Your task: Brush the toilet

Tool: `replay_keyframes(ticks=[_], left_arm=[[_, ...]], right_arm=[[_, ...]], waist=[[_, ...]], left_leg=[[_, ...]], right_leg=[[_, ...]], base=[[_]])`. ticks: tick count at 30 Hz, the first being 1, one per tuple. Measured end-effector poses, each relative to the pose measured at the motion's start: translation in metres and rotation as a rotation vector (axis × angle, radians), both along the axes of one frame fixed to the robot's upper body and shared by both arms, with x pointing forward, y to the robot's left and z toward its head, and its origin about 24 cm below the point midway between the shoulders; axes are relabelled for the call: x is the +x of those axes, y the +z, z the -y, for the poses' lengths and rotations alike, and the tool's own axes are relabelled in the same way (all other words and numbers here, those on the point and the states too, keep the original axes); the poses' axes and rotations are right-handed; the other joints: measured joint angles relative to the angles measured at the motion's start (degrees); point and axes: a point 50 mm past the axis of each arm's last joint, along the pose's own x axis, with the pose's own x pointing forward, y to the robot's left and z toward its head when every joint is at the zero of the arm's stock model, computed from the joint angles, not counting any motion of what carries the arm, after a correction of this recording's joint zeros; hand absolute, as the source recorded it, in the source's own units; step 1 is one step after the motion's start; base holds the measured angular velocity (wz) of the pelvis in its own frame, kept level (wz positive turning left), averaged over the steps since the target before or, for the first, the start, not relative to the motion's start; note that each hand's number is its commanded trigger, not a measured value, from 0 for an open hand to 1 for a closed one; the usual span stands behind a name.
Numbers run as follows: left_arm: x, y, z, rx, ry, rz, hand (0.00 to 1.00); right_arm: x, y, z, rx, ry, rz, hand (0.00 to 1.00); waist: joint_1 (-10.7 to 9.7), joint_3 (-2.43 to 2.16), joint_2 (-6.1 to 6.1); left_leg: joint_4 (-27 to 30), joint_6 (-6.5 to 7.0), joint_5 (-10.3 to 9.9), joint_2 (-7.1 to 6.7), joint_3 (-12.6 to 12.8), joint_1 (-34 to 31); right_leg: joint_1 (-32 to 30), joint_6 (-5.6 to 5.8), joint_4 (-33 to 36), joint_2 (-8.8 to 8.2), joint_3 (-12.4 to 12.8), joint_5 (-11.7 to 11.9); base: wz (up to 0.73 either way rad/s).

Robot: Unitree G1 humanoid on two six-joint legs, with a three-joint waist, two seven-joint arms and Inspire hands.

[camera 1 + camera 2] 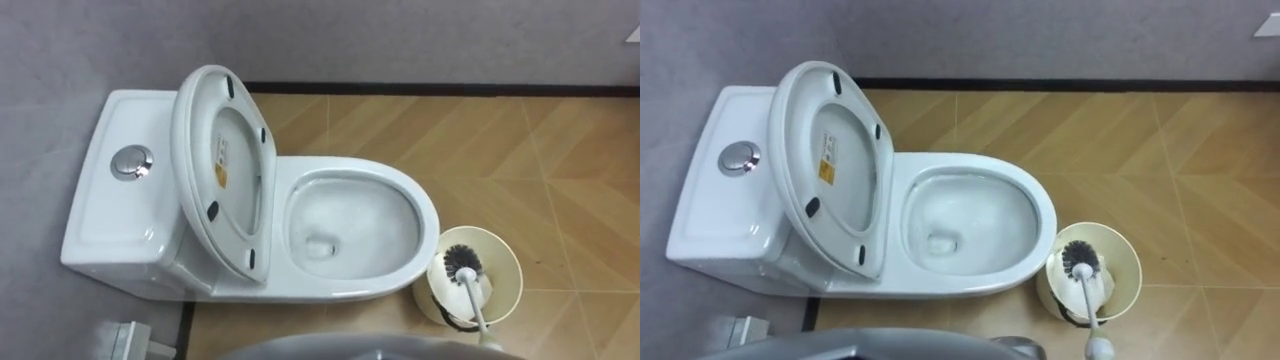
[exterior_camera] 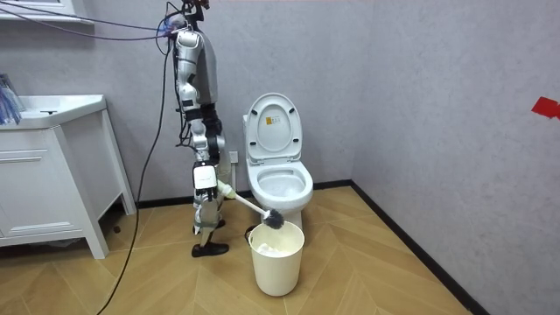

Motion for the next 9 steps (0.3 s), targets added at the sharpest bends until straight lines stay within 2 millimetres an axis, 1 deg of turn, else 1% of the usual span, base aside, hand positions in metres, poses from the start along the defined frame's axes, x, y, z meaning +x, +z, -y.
replay_keyframes(ticks=[9], left_arm=[[-0.0022,-0.0005,0.0009,-0.019,0.005,-0.02,0.0]], right_arm=[[-0.0091,-0.0009,-0.0026,0.04,-0.063,-0.022,0.0]], waist=[[0.0,-0.1,-0.46]], left_leg=[[0.0,0.0,0.0,0.02,0.1,0.1]], right_leg=[[0.0,0.0,0.0,0.02,0.5,0.0]], base=[[0.0]])
